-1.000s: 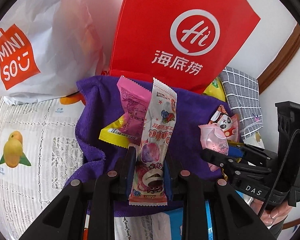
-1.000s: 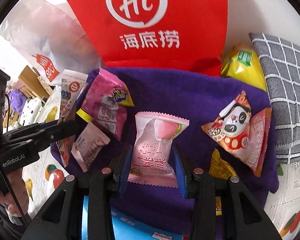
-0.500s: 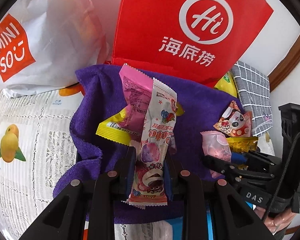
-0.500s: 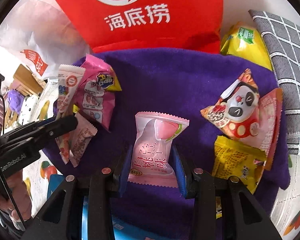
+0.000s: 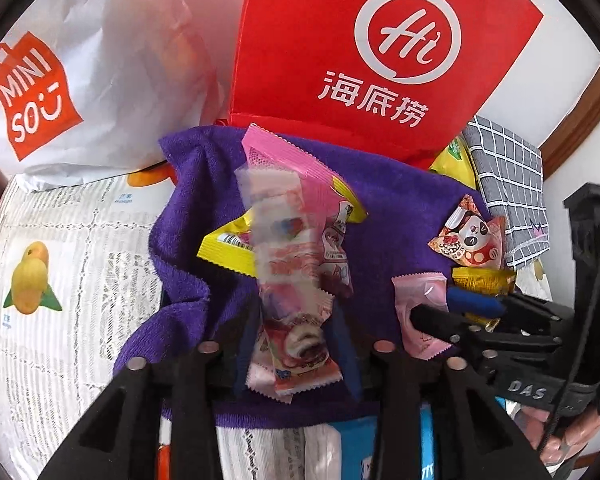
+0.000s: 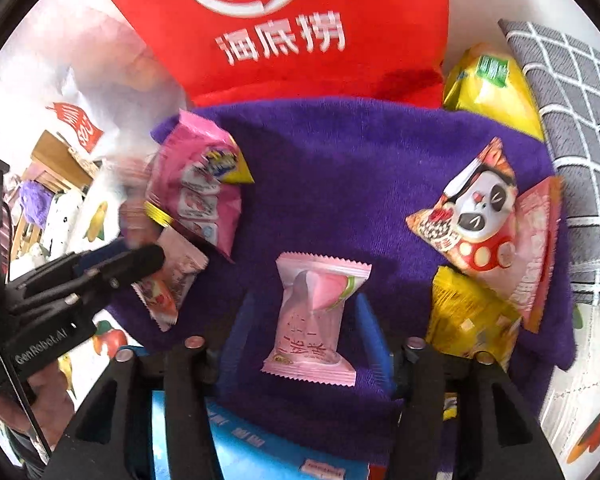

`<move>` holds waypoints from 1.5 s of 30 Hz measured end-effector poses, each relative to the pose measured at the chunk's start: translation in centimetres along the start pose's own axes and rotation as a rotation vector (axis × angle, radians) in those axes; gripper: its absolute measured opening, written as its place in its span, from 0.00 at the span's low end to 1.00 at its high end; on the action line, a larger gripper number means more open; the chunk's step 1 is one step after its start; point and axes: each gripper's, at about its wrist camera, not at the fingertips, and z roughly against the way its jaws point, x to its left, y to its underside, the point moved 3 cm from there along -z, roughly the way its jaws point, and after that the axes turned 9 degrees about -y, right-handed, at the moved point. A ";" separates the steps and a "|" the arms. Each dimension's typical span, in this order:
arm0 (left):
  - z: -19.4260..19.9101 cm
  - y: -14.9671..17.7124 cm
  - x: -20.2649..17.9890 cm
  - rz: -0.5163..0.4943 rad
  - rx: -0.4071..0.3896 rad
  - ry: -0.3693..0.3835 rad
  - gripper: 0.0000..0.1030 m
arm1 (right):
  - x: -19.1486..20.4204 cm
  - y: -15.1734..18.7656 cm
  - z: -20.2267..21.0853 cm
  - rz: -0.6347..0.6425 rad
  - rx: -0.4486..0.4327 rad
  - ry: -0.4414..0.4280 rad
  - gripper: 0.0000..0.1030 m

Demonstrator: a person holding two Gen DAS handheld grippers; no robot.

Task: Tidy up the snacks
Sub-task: 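Lower both packets onto the purple towel and open both grippers, then reach down and grasp the green snack bag with the right gripper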

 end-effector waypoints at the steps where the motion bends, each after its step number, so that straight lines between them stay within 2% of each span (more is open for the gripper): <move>1: 0.3 0.0 0.1 0.001 -0.004 -0.004 0.42 | 0.2 0.0 0.4 0.002 -0.010 -0.003 0.54; 3: 0.9 0.0 0.2 0.002 -0.013 -0.011 0.49 | 0.5 0.0 1.3 0.005 -0.026 -0.008 0.54; 16: 4.8 2.4 0.5 0.004 -0.040 -0.074 0.50 | 2.4 -0.2 5.9 0.042 -0.114 -0.032 0.55; 25: 7.6 5.3 0.1 -0.002 -0.050 -0.066 0.50 | 3.9 0.3 8.4 0.083 -0.156 -0.030 0.55; 33: 9.9 8.2 -0.7 -0.008 -0.062 -0.016 0.50 | 5.3 1.0 11.2 0.112 -0.207 0.009 0.58; 40: 12.2 10.8 -0.5 -0.011 -0.076 0.022 0.50 | 6.0 4.0 15.8 0.075 -0.313 0.011 0.62; 45: 13.6 12.5 -0.9 -0.015 -0.089 0.061 0.50 | 6.7 8.4 16.3 0.049 -0.295 0.020 0.62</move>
